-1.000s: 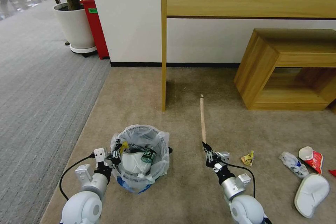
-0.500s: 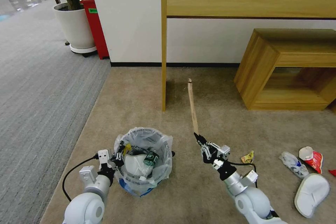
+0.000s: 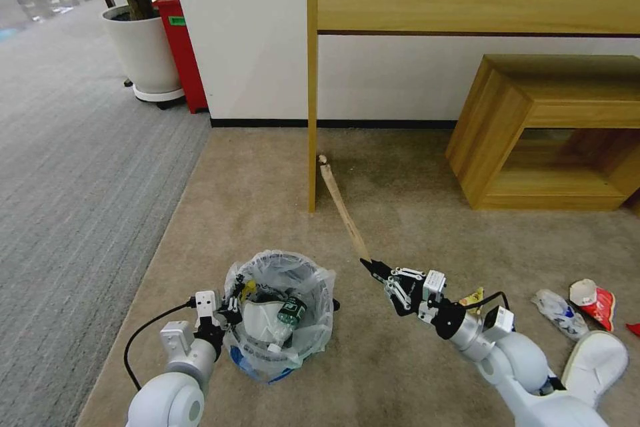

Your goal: Pick up the trash bin and place the garbage on the floor into it.

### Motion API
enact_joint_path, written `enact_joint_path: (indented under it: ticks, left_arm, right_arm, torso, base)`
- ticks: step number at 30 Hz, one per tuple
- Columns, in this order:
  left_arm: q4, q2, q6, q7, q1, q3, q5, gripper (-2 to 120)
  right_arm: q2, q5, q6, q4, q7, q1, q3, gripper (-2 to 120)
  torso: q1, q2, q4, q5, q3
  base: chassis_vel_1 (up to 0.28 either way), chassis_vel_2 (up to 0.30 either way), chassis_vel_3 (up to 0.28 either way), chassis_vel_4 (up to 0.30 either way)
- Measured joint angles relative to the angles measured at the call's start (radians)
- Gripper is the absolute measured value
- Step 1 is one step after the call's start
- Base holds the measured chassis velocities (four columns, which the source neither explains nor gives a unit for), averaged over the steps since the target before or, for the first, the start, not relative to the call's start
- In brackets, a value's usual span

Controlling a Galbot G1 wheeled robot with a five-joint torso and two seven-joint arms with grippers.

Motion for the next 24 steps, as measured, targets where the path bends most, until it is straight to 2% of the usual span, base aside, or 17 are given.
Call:
enact_joint_path:
  ticks: [10, 24]
  left_arm:
    - [0.006, -0.009, -0.005, 0.007, 0.003, 0.022, 0.032, 3]
    - [0.016, -0.031, -0.006, 0.011, 0.0, 0.041, 0.055, 3]
  right_arm:
    - [-0.045, 0.04, -0.025, 0.025, -0.026, 0.045, -0.054, 0]
    - [-0.039, 0.05, -0.025, 0.016, 0.005, 0.121, -0.173, 0]
  torso:
    - [0.0, 0.0, 0.0003, 0.0002, 0.0]
    - [0.0, 0.0, 0.0003, -0.0001, 0.0]
  base:
    - [0.0, 0.0, 0.0, 0.0]
    - [0.0, 0.0, 0.0, 0.0]
